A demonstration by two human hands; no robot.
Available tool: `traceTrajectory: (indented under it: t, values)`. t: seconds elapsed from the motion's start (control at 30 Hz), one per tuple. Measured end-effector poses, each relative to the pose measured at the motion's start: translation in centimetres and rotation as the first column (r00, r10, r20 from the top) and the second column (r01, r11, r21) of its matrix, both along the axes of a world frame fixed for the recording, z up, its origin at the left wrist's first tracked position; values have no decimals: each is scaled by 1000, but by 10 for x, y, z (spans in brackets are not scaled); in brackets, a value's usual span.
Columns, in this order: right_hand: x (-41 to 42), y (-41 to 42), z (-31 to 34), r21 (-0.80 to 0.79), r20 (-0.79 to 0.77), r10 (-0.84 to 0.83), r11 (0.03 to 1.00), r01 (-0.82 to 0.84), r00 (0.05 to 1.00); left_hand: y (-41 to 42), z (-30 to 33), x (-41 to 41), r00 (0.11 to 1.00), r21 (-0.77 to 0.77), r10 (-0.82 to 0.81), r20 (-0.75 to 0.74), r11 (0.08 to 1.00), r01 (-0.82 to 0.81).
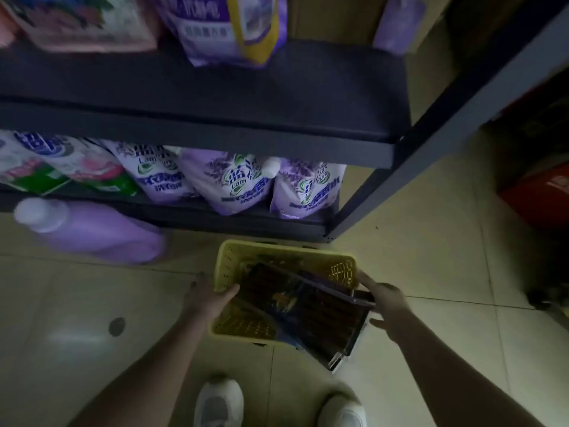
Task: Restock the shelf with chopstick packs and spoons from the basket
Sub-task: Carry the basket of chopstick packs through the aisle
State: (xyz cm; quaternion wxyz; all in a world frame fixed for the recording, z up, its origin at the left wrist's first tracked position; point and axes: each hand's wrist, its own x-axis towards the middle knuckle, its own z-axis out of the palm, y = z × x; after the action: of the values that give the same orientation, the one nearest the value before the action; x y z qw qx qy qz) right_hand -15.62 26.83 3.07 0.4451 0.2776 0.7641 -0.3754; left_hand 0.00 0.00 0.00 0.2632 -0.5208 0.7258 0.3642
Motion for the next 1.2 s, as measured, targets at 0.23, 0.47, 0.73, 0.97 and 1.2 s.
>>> traceTrajectory:
  t: [0.23, 0.47, 0.73, 0.97, 1.2]
  values:
    - [-12, 7, -10, -3, 184, 136, 990, -138, 973, 5, -20, 7, 985, -58, -38, -171, 998, 28]
    - [-1, 3, -7, -92, 136, 127, 989, -115, 982, 4, -13, 10, 977, -55, -41, -207, 998, 30]
    - [13, 11, 98, -84, 177, 237, 971, -226, 955, 0, 95, 41, 955, -83, -57, -292, 996, 34]
    - [32, -20, 272, -89, 146, 398, 917, -388, 906, 16, 277, 125, 976, -182, 13, -218, 982, -54]
    - [76, -103, 431, -118, 27, 649, 758, -642, 761, 10, 440, 223, 921, -243, 269, -283, 909, -340]
